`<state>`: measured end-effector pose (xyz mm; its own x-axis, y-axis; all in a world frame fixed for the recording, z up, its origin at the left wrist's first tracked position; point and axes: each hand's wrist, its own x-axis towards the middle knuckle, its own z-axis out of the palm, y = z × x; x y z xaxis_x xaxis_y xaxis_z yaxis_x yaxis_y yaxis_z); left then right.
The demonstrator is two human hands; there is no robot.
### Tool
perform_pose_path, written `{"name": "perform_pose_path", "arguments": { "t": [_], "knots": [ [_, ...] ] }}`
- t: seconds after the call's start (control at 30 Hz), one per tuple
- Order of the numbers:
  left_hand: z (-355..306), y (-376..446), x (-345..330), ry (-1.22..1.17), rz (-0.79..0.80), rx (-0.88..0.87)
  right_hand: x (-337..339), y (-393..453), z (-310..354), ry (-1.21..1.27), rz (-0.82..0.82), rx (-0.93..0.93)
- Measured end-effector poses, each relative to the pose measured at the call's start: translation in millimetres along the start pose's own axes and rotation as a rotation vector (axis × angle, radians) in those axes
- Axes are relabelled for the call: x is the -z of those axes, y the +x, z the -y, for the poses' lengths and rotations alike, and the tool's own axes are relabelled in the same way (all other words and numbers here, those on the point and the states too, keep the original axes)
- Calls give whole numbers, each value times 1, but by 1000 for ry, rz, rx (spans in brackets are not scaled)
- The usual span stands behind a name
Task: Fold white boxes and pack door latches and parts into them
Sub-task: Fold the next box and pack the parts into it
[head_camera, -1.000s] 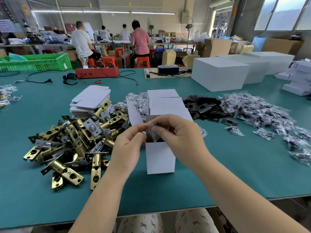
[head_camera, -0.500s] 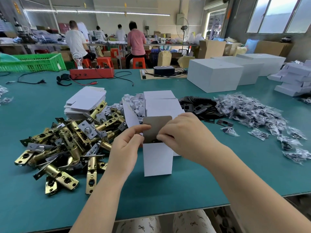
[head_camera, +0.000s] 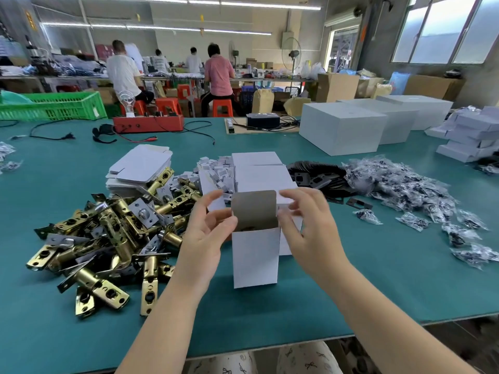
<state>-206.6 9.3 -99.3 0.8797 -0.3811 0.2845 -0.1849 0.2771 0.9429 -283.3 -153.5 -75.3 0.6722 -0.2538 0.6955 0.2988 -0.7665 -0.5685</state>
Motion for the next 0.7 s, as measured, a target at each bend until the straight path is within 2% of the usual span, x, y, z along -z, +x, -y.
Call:
{"name": "perform_pose_path", "arguments": {
  "t": [0.1, 0.23, 0.37, 0.43, 0.5, 0.6, 0.7],
  "knots": [
    [0, 1, -4, -81, -21, 86, -6, -12, -2, 223, -5, -268],
    [-4, 6, -16, -250, 14, 222, -8, -14, 0, 154, -13, -179],
    [-8, 8, -26, -279, -46, 277, -11, -7, 1, 195, 126, -301],
    [-7, 6, -29, -266, -77, 216, -8, -4, 3, 399, 131, -370],
    [-5, 2, -31, -169, -103, 103, -6, -1, 1, 501, 163, -372],
    [-2, -2, -25, 83, -117, -113, -6, -2, -2, 428, 172, -240],
    [-1, -8, -14, 244, 0, -260, -7, -12, -11, 254, 115, -99]
  ]
}}
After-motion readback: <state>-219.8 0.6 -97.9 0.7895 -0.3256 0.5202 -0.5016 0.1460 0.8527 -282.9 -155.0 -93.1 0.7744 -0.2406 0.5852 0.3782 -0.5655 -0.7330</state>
